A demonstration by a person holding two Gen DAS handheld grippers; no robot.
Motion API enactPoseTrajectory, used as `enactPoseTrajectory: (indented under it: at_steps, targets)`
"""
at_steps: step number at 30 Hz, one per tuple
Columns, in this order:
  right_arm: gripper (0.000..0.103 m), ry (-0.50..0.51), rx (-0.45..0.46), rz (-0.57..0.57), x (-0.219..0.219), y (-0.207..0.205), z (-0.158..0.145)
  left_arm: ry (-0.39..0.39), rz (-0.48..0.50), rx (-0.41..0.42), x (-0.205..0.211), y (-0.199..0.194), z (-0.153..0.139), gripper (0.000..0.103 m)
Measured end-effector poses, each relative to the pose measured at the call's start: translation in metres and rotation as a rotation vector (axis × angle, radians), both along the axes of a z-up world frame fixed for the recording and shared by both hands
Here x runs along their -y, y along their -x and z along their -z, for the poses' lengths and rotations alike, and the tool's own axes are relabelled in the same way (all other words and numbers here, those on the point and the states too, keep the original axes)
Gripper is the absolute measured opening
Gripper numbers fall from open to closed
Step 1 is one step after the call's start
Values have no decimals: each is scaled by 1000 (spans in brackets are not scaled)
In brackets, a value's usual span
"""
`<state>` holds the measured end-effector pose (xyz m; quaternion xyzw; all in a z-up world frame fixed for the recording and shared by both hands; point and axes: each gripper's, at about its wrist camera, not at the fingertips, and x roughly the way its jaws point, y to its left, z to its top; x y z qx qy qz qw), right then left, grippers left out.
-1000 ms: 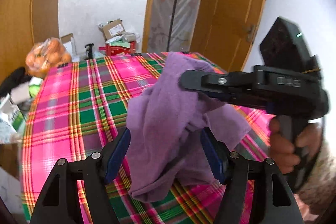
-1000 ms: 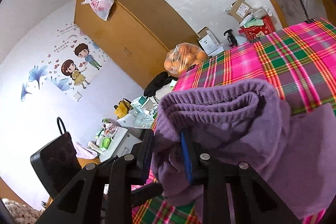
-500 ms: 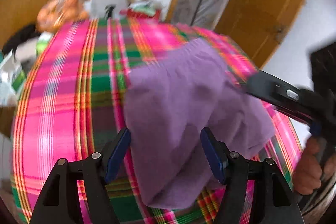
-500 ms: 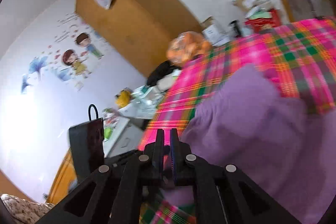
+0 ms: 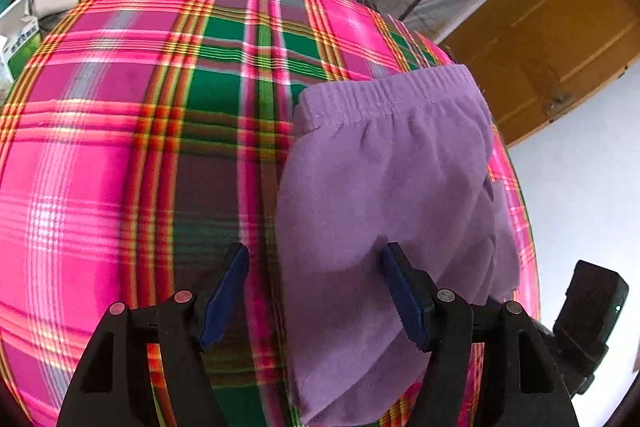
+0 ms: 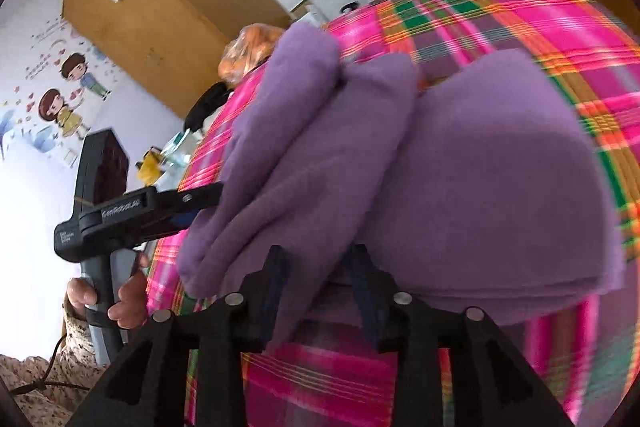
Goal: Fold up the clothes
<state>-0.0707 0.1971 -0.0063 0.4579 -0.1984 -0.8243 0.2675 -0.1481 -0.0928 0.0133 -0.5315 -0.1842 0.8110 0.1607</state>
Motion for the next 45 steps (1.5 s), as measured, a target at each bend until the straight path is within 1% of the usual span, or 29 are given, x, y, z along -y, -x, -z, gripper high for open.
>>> enactPoseTrajectory:
  at_steps: [2, 3, 4, 5, 6, 7, 8, 9, 10, 11, 12, 15, 17, 19, 21, 25, 28, 32, 35, 38, 41, 45]
  targets:
    - [39, -8, -4, -16, 11, 4, 2, -13, -12, 10, 2, 0, 1, 70]
    - [37, -5, -8, -15, 13, 6, 1, -26, -10, 14, 1, 2, 1, 70]
    - [24, -1, -12, -13, 14, 8, 1, -45, -7, 22, 1, 4, 1, 67]
    - [19, 2, -18, -12, 14, 8, -1, -67, -5, 31, 1, 5, 1, 63]
    - [17, 5, -25, -11, 14, 8, -2, -85, -4, 44, 1, 7, 2, 53]
    - [12, 2, -43, -7, 13, 5, -6, -86, -6, 51, 1, 6, 2, 46]
    - [11, -2, -62, -4, 11, 3, -11, -84, -5, 54, 2, 6, 1, 39]
    - [11, -7, -80, 0, 9, 0, -15, -87, -3, 58, 1, 5, 0, 20]
    - [10, -10, -97, 4, 7, -2, -20, -97, -6, 61, 1, 5, -2, 16]
    - [10, -12, -107, 11, 5, -4, -25, -110, -15, 63, 2, 4, -3, 15]
    - [10, -14, -117, 19, 4, -7, -29, -124, -26, 64, 4, 4, -5, 11]
    - [10, -20, -131, 34, -2, -13, -36, -157, -67, 27, 11, -4, -12, 10]
    - [10, -25, -134, 44, -2, -15, -39, -152, -89, -10, 14, -8, -19, 10]
    - [10, -33, -141, 58, -5, -19, -43, -152, -117, -51, 21, -16, -30, 10]
    - [10, -37, -152, 69, -9, -21, -46, -166, -142, -73, 29, -23, -38, 9]
    - [10, -50, -197, 91, -19, -30, -64, -190, -214, -144, 57, -44, -64, 9]
    - [10, -97, -231, 89, -17, -34, -78, -199, -254, -187, 71, -58, -75, 9]
    - [10, -143, -263, 56, -9, -38, -90, -177, -311, -238, 90, -77, -85, 8]
    - [10, -205, -200, 74, -3, -27, -78, -160, -354, -276, 105, -92, -93, 7]
    - [13, -269, -134, 102, 2, -17, -63, -154, -356, -253, 107, -88, -86, 5]
    - [19, -334, -94, 141, 0, -17, -54, -139, -339, -220, 106, -88, -75, 5]
    - [25, -426, -123, 170, -2, -26, -58, -146, -341, -139, 107, -81, -56, 5]
